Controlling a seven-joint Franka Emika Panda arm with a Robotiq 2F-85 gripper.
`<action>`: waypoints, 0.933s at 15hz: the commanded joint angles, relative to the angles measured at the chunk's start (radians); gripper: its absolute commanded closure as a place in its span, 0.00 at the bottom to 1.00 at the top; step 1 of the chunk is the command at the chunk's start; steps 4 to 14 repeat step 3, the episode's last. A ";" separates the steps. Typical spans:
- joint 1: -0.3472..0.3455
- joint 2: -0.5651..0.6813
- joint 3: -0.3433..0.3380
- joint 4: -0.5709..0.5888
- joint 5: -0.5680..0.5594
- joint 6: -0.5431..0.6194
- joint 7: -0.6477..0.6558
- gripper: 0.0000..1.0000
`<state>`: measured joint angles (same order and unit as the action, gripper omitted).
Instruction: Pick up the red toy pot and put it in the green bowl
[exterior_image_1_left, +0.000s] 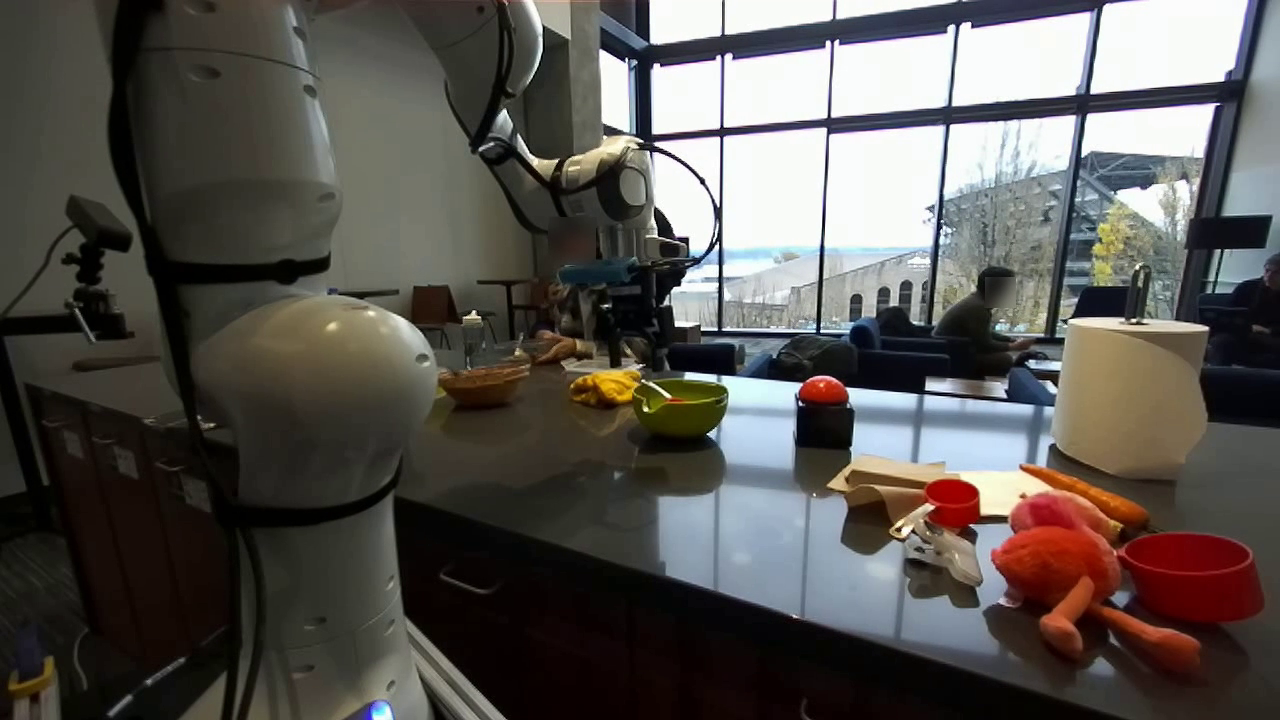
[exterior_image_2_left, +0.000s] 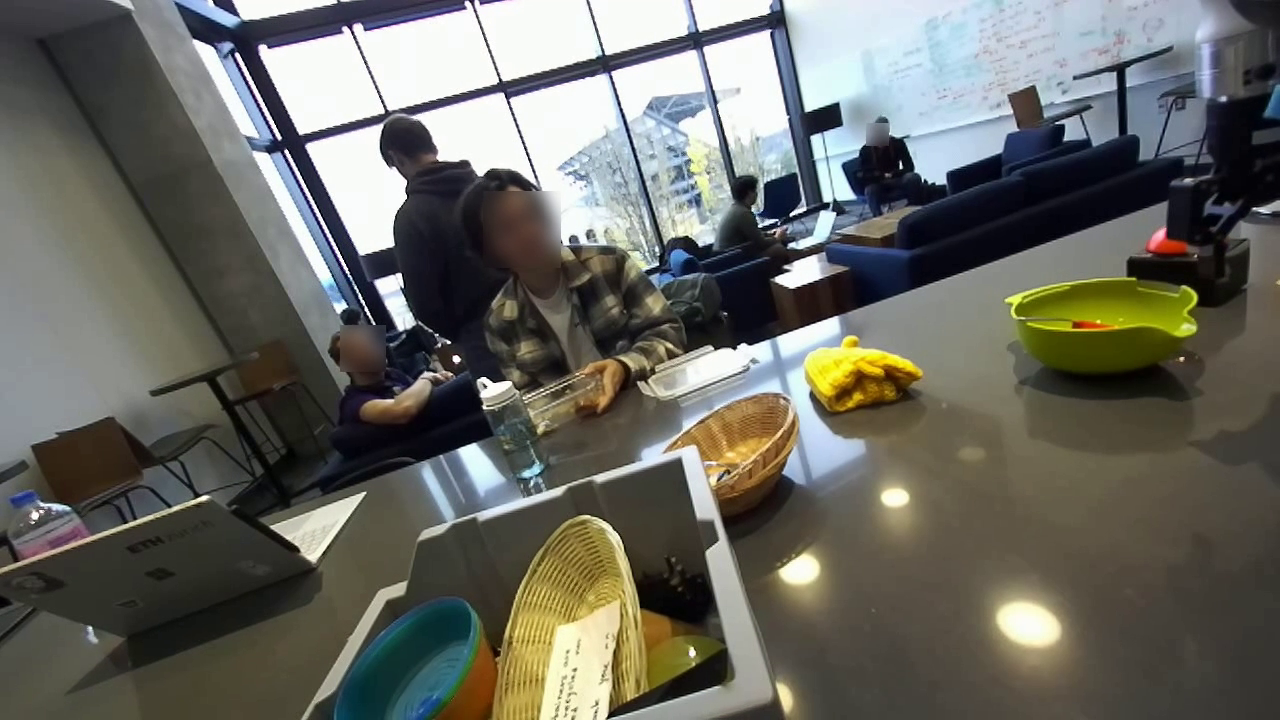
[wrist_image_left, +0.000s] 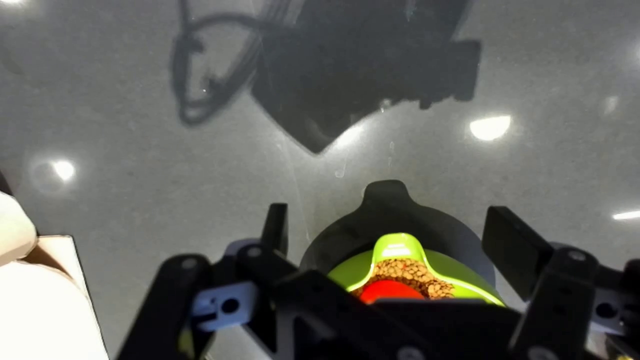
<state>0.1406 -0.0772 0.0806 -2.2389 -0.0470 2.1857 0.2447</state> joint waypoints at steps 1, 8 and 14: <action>-0.015 0.000 0.015 0.002 0.002 -0.003 -0.002 0.00; -0.015 0.000 0.015 0.002 0.002 -0.003 -0.002 0.00; -0.015 0.000 0.015 0.002 0.002 -0.003 -0.002 0.00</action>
